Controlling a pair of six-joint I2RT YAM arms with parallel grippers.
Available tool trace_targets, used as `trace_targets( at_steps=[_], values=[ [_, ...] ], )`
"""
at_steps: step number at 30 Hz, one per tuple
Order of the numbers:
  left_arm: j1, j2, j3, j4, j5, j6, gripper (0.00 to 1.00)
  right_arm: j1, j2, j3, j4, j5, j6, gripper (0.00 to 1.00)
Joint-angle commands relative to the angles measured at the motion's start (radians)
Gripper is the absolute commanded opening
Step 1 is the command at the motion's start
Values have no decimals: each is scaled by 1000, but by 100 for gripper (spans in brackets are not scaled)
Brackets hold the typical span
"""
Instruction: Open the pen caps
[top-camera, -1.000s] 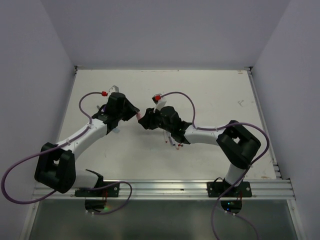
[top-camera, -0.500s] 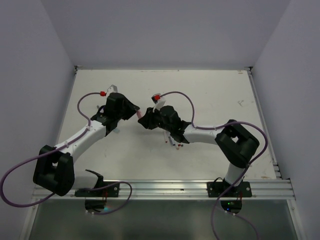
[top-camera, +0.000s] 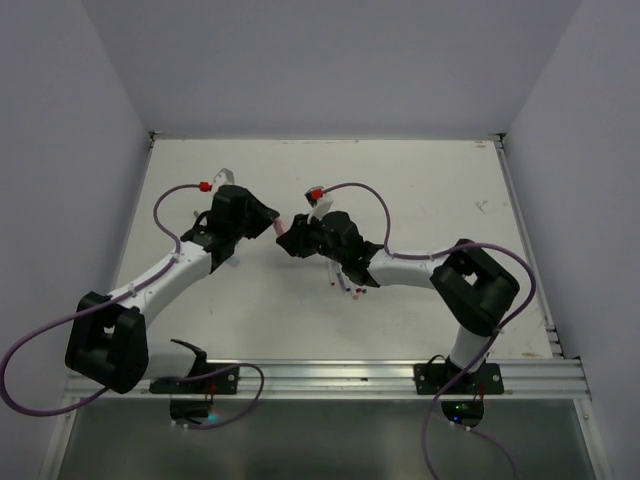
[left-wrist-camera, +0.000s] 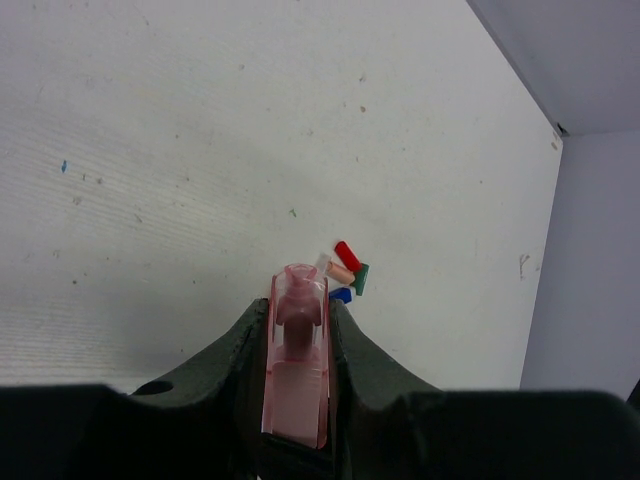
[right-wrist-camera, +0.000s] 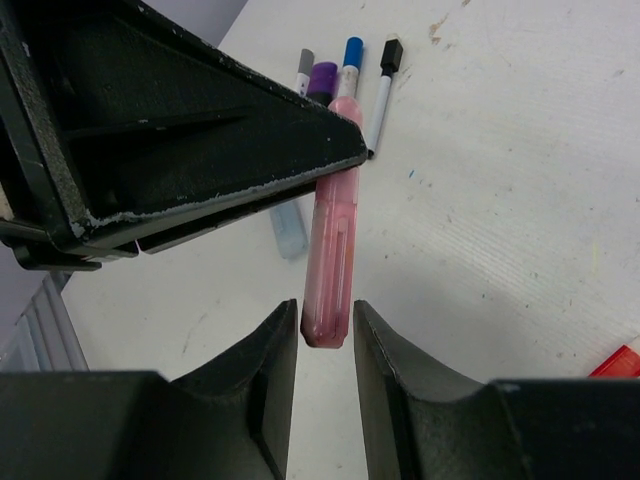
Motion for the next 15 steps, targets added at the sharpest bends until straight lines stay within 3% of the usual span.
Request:
trace_targets(
  at_steps=[1, 6, 11, 15],
  values=[
    [-3, -32, -7, 55, -35, -9, 10, -5, -57, -4, 44, -3, -18, 33],
    [-5, -34, -13, 55, -27, -8, 9, -8, -62, 9, 44, 3, -18, 43],
    [-5, -35, -15, 47, -36, 0, 9, -12, -65, 19, 41, 3, -21, 42],
    [-5, -35, -15, 50, -36, 2, 9, -16, -65, 22, 38, 3, -21, 36]
  ],
)
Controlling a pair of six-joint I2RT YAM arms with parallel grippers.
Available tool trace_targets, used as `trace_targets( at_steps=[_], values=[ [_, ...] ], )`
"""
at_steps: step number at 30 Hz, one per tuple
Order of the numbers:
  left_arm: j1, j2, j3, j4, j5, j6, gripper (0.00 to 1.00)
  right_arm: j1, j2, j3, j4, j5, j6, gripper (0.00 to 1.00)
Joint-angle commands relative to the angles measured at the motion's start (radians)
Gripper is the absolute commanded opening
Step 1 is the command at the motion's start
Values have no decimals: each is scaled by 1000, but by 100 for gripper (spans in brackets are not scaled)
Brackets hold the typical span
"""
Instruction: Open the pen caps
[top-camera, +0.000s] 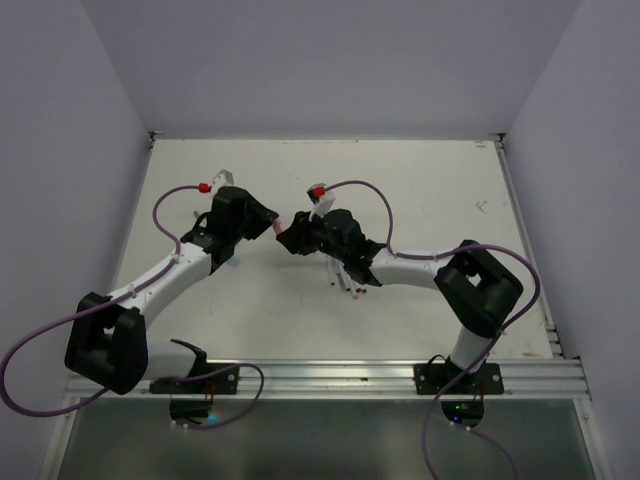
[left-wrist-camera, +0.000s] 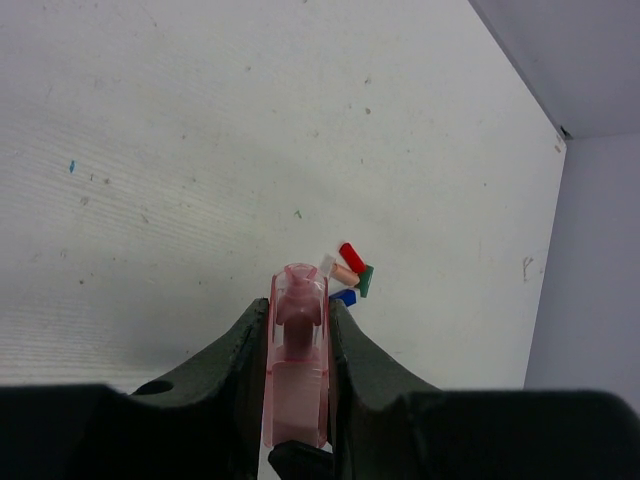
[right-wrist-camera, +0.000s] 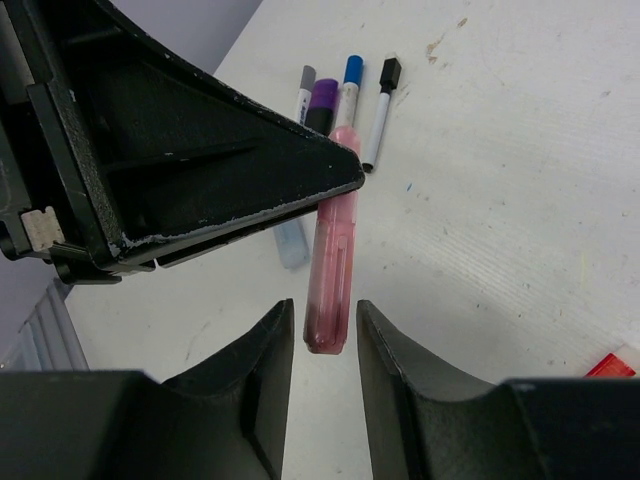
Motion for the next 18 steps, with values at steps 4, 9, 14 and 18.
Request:
trace_targets(
  at_steps=[4, 9, 14, 18],
  values=[
    [-5, -29, 2, 40, -26, 1, 9, -13, -41, 25, 30, -4, -16, 27],
    [-5, -29, 8, 46, -32, -11, 9, -13, -30, 19, 29, -33, -9, 21],
    [-6, -29, 6, 73, -29, -32, 8, -11, -24, 8, 33, -52, -5, 24],
    [-5, -29, 10, 74, -26, -34, 8, -11, -28, 11, 36, -49, -9, 28]
  ],
)
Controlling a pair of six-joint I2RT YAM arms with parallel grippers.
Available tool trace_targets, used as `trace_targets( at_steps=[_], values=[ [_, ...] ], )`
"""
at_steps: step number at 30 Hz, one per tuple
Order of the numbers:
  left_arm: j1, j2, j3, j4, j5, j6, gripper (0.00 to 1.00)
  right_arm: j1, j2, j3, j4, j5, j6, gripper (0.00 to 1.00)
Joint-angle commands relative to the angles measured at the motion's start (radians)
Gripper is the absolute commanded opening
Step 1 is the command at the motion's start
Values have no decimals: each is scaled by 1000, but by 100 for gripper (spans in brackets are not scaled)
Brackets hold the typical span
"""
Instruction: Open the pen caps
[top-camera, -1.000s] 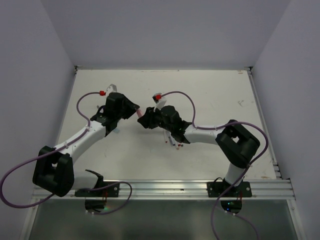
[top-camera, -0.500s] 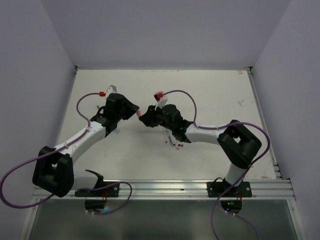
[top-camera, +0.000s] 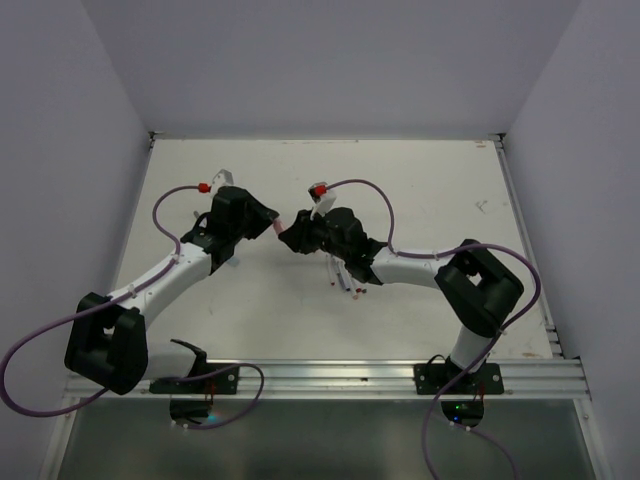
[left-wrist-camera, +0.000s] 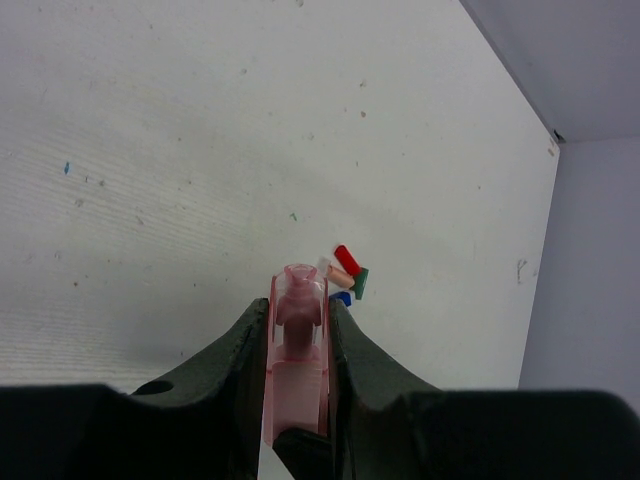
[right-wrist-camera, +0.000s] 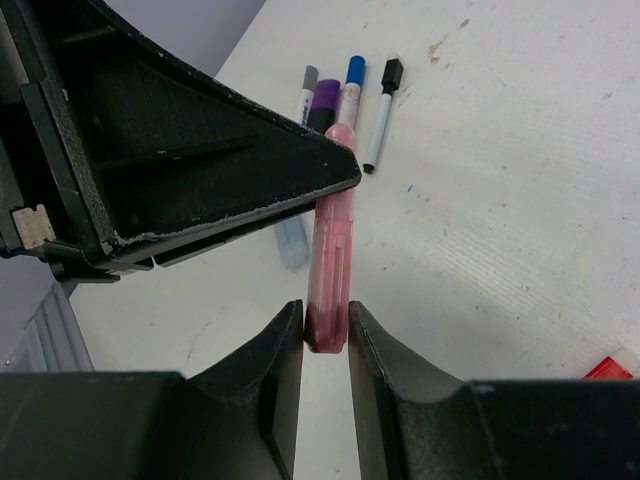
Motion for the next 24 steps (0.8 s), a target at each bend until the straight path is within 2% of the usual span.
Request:
trace_targets(
  at_steps=[1, 7, 9, 11, 14, 24],
  values=[
    [-4, -28, 12, 65, -23, -26, 8, 2, -28, 13, 34, -23, -11, 29],
    [-4, -28, 7, 65, -20, -28, 8, 0, -22, 20, 37, -28, -12, 29],
    [-4, -28, 7, 66, -21, -28, 8, 0, -24, 17, 39, -22, -15, 26],
    [-4, -28, 7, 66, -19, -26, 8, 2, -28, 17, 37, -22, -18, 17],
    [-4, -28, 9, 65, -23, -28, 8, 0, -35, 8, 37, -23, -20, 11],
    [-2, -25, 52, 141, -101, -41, 8, 0, -120, -101, 22, -65, -18, 4]
  ],
)
